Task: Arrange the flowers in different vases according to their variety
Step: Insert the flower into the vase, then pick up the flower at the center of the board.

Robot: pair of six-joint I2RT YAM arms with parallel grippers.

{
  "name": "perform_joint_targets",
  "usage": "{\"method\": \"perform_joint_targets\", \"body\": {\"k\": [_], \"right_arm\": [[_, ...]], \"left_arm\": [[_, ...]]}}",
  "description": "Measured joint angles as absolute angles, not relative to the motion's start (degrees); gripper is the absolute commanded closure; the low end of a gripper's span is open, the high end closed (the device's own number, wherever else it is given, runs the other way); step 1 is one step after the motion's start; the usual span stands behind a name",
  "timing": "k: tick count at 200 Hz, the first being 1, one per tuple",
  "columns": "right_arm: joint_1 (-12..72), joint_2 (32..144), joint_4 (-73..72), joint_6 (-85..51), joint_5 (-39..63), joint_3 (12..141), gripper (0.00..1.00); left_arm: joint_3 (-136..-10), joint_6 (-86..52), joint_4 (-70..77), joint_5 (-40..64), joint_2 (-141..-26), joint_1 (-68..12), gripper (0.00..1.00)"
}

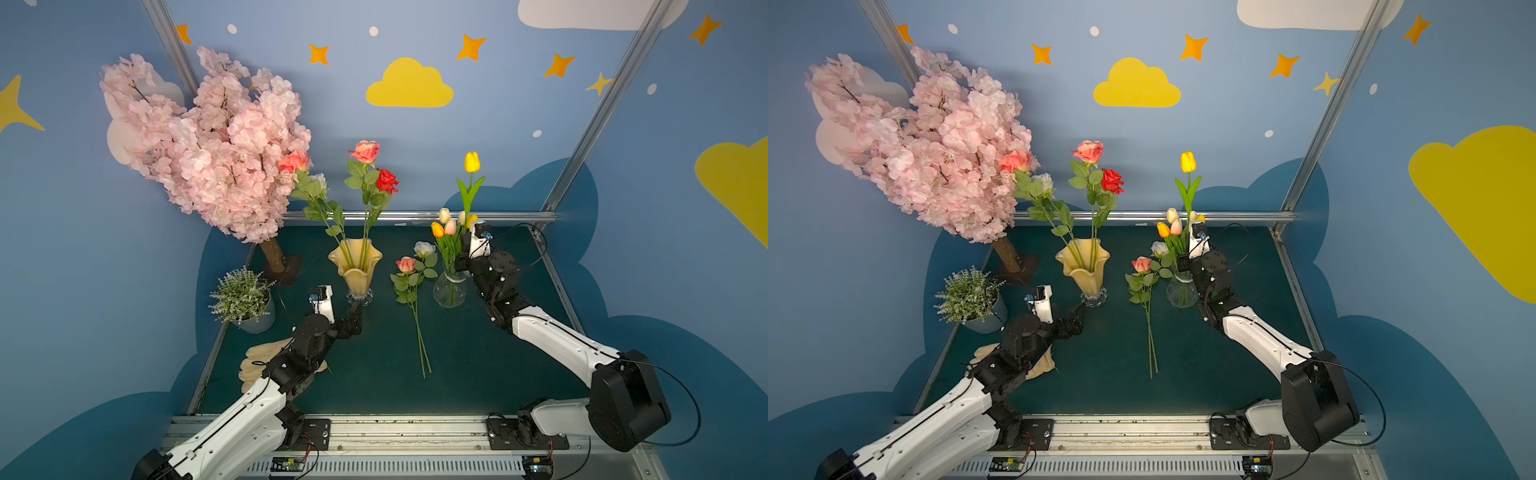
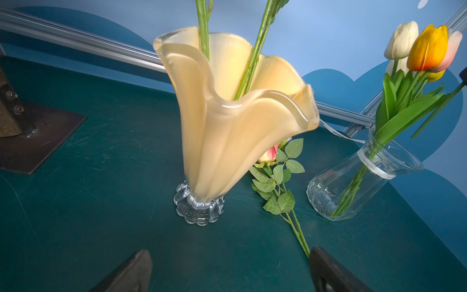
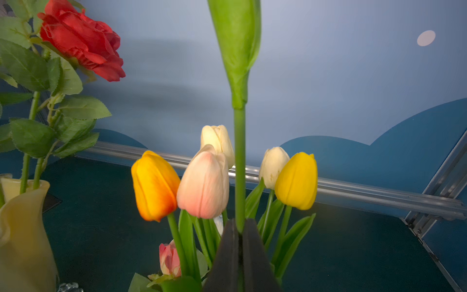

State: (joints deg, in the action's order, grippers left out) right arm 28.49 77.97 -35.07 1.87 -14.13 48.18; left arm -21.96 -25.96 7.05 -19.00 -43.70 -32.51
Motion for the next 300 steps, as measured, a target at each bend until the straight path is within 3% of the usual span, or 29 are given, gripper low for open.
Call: {"method": "perform_joint_targets", "body": {"k": [5,25,39,93,148,183,229,300], "right_arm": [[28.5,78.0,-35.4,1.8,-14.1,47.7,0.92],[28.5,78.0,-36.2,1.3,-14.0,45.6,0.89],[28.5,78.0,-36.2,1.2,-14.0,44.2,0.77],[28.5,75.4,-34.2,0.2,-12.1,42.8,0.72],[28.5,64.1,-19.6,-1.7,-5.1,46.1,0.61],[28.5,57.8,-9.9,-5.4,-1.3,46.4,0.4],[28.5,46.0,-0.1,-10.0,1.3,41.0,0.05],[28.5,36.9,15.3,-15.3,-2.6,34.6,0.02]], "left_arm": [[-22.0,-26.0,7.1,-18.9,-43.8,-32.5,0.0],[-22.0,-26.0,7.4,-18.6,-44.4,-32.5,0.0],[-22.0,-25.9,7.5,-18.5,-44.9,-32.5,0.0],[-22.0,-25.9,7.6,-17.8,-45.7,-32.5,0.0],[-22.0,-25.9,7.7,-17.1,-45.8,-32.5,0.0],[-22.0,-25.9,7.8,-16.4,-46.3,-32.5,0.0],[-22.0,-25.9,7.8,-15.4,-47.1,-32.5,0.0],[-24.3,-26.0,7.7,-8.6,-52.8,-33.6,0.01]]}}
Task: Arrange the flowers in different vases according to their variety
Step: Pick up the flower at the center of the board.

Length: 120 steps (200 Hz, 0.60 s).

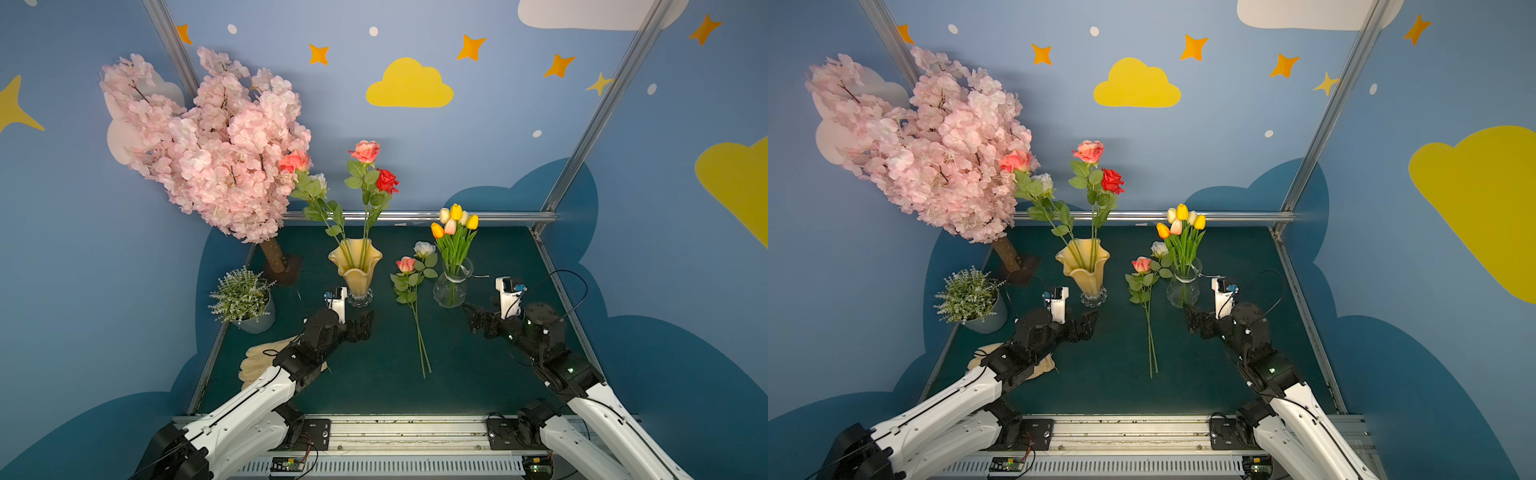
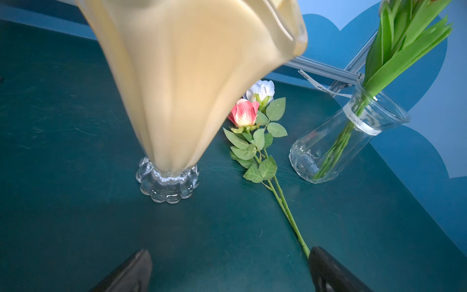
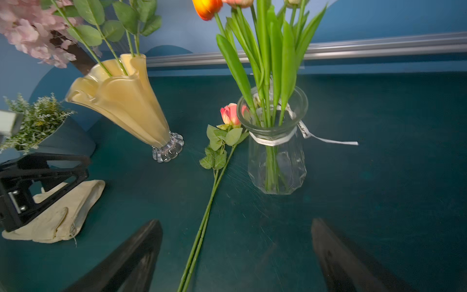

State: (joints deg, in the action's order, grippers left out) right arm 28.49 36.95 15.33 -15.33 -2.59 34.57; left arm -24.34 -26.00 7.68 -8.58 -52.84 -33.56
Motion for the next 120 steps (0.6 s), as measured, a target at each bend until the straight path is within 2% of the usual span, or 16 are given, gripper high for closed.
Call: {"method": "perform_joint_targets", "body": {"k": [54,120], "right_arm": [[28.5,36.0,16.5,-23.1,-7.6,28.3,0.02],[28.5,36.4,14.2,-27.1,-12.2,21.8,0.02]], "left_arm": [[-32.7,-30.0,3.3,-8.5,-61.6,-42.0,0.15],[-49.7,-35.1,-8.6,-9.0,-82.0,-48.2,0.38]]}}
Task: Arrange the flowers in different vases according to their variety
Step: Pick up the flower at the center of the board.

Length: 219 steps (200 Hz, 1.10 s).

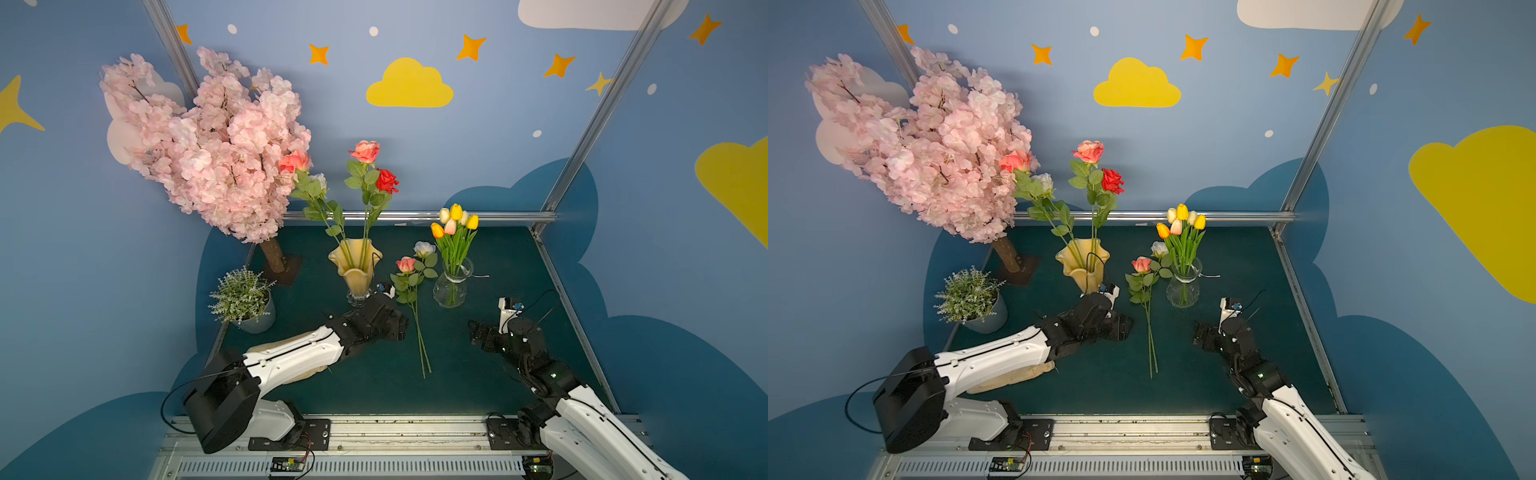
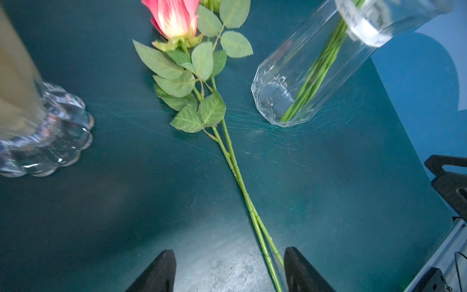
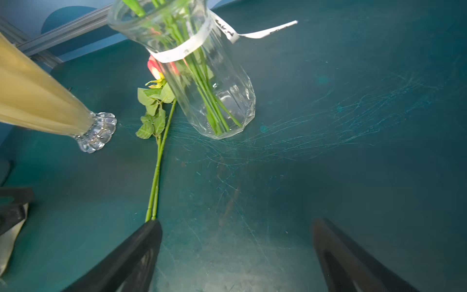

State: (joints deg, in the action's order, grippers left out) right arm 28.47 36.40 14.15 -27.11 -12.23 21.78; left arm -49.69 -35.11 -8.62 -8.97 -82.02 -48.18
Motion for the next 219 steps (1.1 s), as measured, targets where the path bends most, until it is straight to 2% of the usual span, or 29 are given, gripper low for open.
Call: {"method": "perform_joint_targets", "body": {"k": [49,68,145,219], "right_arm": [[28.4,35.2,13.5,-28.0,-15.5,20.8,0.02],[28.3,34.6,13.3,-28.1,-15.9,20.5,0.02],[28.2,34.1,13.1,-28.3,-16.8,20.2,0.02],[28.2,34.0,13.1,-28.3,-16.9,20.2,0.02]], "left_arm": [[-66.4,-35.2,-17.3,-9.1,-97.3,-50.1,0.6],[-71.7,-34.7,-20.4,-9.9,-102.5,-50.4,0.64],[-87.3,-32.7,-30.7,-16.1,-117.2,-50.2,0.7],[-97.1,-31.1,-34.5,-16.7,-126.1,-47.4,0.73]]}}
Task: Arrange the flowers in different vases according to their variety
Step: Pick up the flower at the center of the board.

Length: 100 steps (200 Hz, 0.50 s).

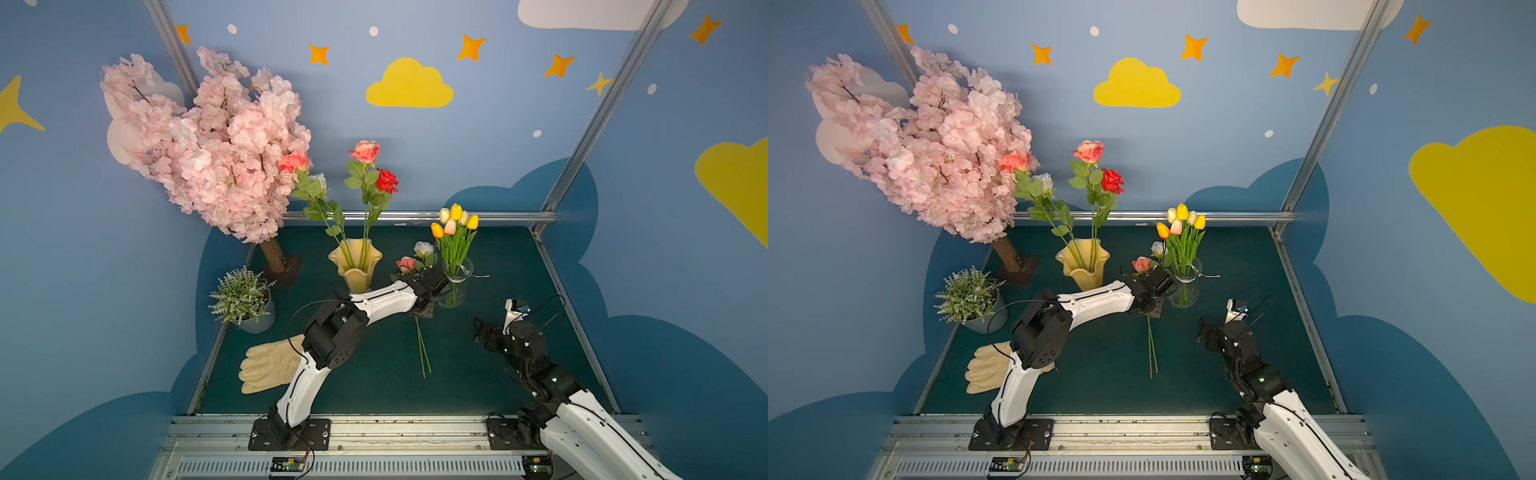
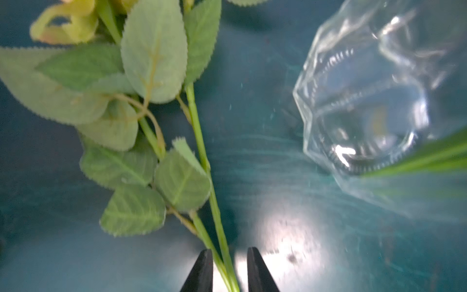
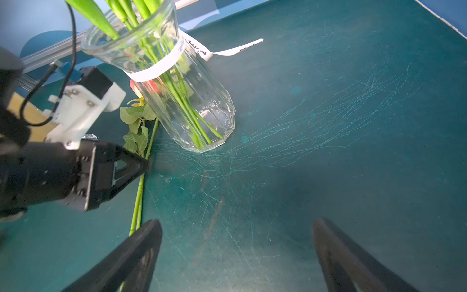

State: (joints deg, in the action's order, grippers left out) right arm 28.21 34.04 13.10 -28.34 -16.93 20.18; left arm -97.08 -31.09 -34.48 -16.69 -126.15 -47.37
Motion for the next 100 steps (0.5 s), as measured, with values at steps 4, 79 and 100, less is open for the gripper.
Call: {"method": "perform_joint_targets", "body": {"k": [4,79,100], "right_arm": [[28.2,34.0,13.1,-28.3,-16.9,20.2,0.02],[28.2,34.0,13.0,-28.4,-16.9,19.6,0.02],[28.2,34.0,13.0,-28.4,-16.9,19.6,0.02]], "left_arm": [[-97.7,-31.0,-34.7,-16.7,-126.6,-47.2,0.73],[-102.7,-29.6,-35.6,-14.9,-131.2,-45.2,0.73],[-104.1,-29.1,-36.0,-14.6,-132.0,-45.0,0.73]]}}
